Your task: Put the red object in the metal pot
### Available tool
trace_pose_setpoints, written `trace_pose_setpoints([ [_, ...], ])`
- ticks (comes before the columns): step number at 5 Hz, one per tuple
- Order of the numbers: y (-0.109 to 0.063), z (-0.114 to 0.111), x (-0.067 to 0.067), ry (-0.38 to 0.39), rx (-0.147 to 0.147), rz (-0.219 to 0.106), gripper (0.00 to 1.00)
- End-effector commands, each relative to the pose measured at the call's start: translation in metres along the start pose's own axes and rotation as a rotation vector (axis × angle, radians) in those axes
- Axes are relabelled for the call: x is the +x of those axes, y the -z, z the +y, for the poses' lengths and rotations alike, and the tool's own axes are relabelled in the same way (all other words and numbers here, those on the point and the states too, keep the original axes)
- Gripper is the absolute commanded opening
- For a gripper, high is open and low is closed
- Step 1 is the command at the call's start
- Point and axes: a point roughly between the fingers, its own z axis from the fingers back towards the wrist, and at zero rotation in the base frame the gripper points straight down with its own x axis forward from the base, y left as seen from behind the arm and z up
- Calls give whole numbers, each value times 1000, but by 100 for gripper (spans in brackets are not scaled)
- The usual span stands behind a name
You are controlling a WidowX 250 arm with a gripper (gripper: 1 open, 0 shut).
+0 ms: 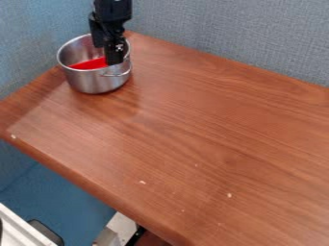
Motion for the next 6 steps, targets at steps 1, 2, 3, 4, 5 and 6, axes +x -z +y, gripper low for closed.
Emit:
trace_pose_setpoints([
  [1,-22,13,0,64,43,-26,100],
  [2,-25,17,-1,133,32,-28,100],
  [3,-13,19,-3,110,14,-23,100],
  [4,-2,20,-4,91,2,-15,100],
  [5,14,29,-6,125,0,-15,0],
  [6,22,36,-7,156,6,-20,0],
])
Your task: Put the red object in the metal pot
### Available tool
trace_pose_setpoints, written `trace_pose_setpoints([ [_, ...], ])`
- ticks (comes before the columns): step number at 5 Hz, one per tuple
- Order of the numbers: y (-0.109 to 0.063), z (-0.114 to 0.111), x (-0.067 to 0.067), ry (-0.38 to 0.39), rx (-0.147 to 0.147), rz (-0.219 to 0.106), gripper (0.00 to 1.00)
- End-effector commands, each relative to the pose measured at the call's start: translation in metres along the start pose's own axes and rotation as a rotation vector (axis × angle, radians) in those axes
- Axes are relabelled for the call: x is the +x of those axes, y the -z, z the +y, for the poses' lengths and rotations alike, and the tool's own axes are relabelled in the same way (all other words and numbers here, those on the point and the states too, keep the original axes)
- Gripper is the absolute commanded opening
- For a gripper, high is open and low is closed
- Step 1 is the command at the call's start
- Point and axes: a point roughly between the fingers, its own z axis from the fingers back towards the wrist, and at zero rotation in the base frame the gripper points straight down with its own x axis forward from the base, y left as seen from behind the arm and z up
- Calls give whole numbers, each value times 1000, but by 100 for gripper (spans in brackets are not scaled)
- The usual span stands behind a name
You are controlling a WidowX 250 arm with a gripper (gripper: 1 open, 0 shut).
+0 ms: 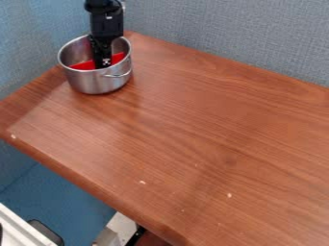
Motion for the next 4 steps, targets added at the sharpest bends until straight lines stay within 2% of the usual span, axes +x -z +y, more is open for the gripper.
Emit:
trace_pose_setpoints([
  [1,-20,15,-2,-27,56,-19,0],
  [3,-26,23,1,-56,58,-13,0],
  [4,-29,17,-3,-138,56,-8,0],
])
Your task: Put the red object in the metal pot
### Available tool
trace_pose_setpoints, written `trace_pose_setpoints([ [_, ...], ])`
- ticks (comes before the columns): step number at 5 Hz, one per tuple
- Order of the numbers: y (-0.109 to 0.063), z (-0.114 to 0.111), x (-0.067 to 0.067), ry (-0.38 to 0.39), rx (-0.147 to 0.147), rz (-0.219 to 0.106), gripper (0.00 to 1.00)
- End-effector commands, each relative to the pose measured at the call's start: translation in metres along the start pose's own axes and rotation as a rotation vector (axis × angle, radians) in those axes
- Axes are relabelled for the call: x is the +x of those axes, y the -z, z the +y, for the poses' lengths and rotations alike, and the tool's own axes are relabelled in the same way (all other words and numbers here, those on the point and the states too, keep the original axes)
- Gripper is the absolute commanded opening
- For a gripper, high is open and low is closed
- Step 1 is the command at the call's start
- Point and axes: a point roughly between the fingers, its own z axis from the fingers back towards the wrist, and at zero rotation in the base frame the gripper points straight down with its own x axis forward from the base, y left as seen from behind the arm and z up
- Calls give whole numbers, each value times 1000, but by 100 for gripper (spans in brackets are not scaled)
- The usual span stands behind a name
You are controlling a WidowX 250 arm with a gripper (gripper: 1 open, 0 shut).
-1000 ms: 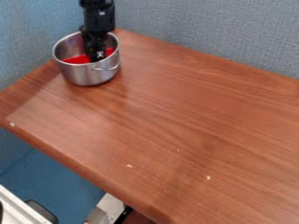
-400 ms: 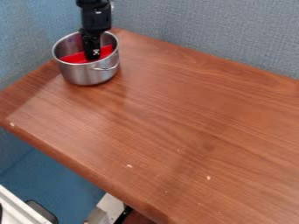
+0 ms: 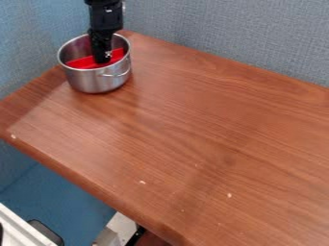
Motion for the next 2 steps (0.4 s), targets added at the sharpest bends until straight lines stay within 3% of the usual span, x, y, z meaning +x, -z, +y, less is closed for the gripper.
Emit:
trace_pose_setpoints([
  [1,-30,2,-9,-106,62,-21,0],
  [2,-31,1,-11,-124,67,-21,0],
])
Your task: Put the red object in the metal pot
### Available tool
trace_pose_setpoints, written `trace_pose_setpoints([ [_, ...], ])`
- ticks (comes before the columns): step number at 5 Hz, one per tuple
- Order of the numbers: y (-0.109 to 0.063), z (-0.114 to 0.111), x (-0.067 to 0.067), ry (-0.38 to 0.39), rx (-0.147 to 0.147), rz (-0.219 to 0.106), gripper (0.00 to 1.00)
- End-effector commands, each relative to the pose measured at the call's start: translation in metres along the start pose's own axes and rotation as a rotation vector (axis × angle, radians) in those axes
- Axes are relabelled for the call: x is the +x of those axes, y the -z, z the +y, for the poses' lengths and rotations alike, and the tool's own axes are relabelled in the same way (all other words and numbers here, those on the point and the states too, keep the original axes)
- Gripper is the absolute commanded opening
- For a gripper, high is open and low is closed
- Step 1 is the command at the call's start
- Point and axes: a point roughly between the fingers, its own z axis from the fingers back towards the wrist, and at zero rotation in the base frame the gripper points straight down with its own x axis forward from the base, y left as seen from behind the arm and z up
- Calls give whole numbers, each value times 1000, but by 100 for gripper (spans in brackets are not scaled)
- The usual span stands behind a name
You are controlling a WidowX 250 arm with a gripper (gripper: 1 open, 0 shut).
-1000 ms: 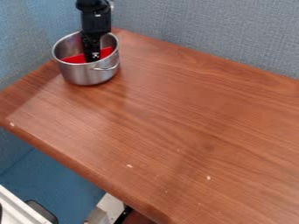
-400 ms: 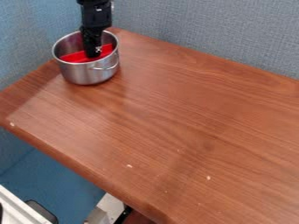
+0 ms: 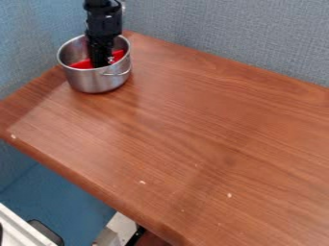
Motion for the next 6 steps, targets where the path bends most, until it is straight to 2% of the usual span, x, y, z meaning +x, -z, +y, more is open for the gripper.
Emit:
trace_pose_setpoints([
  [1,-37,9,-7,-39,87,-47,0],
  [2,-53,-1,-10,-24,97,-52,0],
  [3,-75,-10,-14,-7,123,-73,0],
  [5,-71,-1,-24,-44,113,-78,0],
  [6,-67,3,-29,-60,107,-78,100],
])
